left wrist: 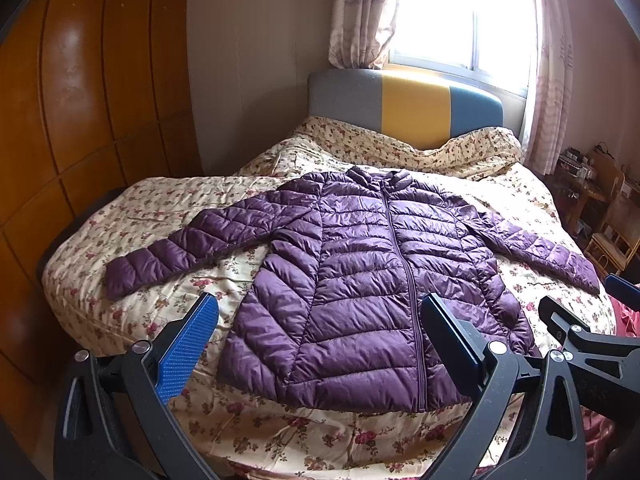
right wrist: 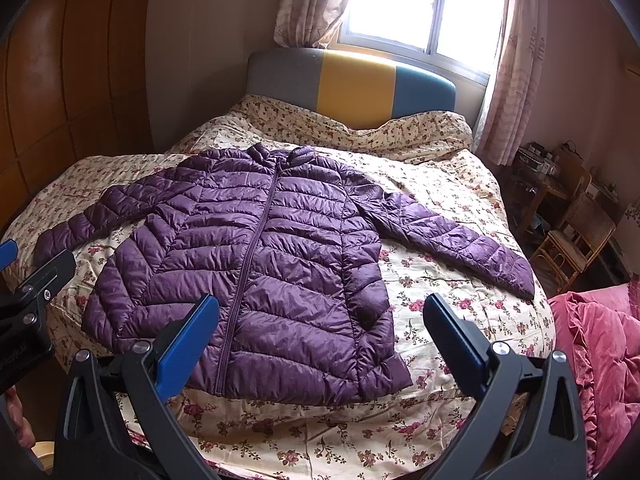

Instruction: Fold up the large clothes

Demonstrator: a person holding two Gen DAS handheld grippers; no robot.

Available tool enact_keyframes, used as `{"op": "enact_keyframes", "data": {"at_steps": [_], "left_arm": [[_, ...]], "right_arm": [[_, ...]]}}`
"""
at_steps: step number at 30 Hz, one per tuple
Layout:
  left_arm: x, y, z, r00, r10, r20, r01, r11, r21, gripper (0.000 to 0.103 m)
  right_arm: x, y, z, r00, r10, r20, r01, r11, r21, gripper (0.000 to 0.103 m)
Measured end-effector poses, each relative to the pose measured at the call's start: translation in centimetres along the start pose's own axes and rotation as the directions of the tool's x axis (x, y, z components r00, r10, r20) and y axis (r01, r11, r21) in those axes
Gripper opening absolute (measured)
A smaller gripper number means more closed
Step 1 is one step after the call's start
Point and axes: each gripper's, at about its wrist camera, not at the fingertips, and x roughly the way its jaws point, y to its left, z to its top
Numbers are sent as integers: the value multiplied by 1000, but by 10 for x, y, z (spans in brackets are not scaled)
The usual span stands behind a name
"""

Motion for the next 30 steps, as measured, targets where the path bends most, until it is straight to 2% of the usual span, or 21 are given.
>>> {"op": "enact_keyframes", "data": {"at_steps": [30], "left_arm": [[12,-5,-2,1000,-7,-19,7,1000,10,100]], "right_arm": [[22,-4,3,999,2,-37,-2,1000,0,101]]}}
